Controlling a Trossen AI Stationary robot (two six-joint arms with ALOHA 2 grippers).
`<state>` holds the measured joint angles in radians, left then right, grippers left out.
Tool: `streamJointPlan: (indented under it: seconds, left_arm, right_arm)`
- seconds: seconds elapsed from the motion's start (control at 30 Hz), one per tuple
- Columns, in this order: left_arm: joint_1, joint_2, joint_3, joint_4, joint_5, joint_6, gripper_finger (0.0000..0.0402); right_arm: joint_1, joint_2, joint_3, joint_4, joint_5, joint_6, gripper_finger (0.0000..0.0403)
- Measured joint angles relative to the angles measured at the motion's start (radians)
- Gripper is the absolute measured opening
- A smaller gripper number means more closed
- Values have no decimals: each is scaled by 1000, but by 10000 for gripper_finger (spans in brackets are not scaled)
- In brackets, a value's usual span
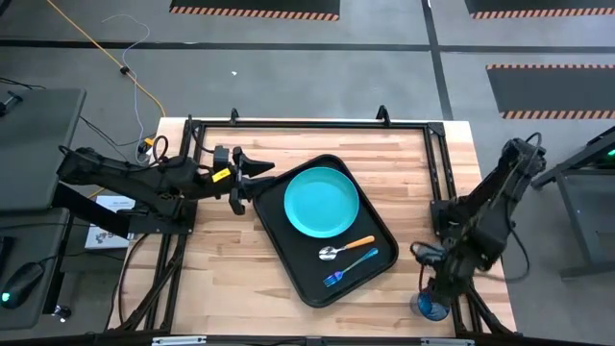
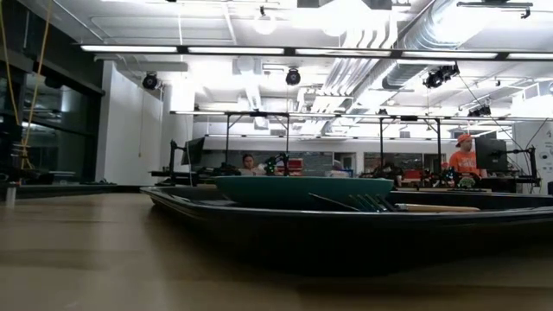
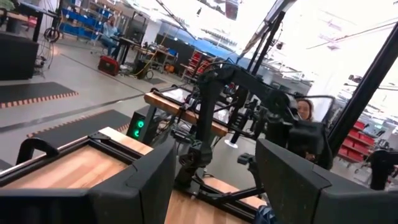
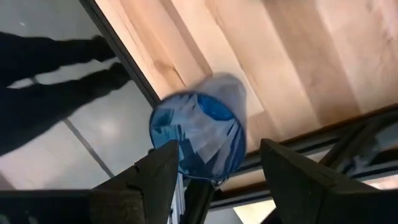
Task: Pick and place plate/cup/fork/spoon on tray
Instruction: Put the blue glass on the black serving tray to the top of the blue fork
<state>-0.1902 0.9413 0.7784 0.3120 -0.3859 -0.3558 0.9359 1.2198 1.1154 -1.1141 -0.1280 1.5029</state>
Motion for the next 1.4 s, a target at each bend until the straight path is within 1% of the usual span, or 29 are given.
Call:
streamJointPlan:
  seconds: [0.17,0.3,0.73,0.97,1.03,1.1,1.17,1.23,1.33,1.37,1.4]
  left_arm:
    - [0,0,0,0,0,18,209]
    - [0,0,0,0,0,18,209]
    - [0,0,0,0,1,18,209]
    - [0,0,0,0,1,19,209]
    - [0,0,0,0,1,20,209]
    - [0,0,0,0,1,30,209]
    - [0,0,0,0,1,50,209]
    - [0,0,0,0,1,55,209]
    - [2,0,0,0,1,54,209]
    - [3,0,0,0,1,54,209]
    - [3,0,0,0,1,54,209]
  right_arm:
    - [73,87,0,38,0,66,218]
    - [97,151,0,39,-7,82,218]
    - [105,339,-1,32,-30,95,218]
    - [104,395,-1,32,-34,95,217]
    - [104,400,-1,31,-39,95,211]
    - [104,398,-1,31,-48,95,193]
    - [104,393,-1,31,-55,95,162]
    - [104,389,6,22,-56,95,117]
    - [104,389,30,7,-49,94,34]
    - [104,388,39,4,-42,94,18]
    - [104,385,51,3,-30,92,12]
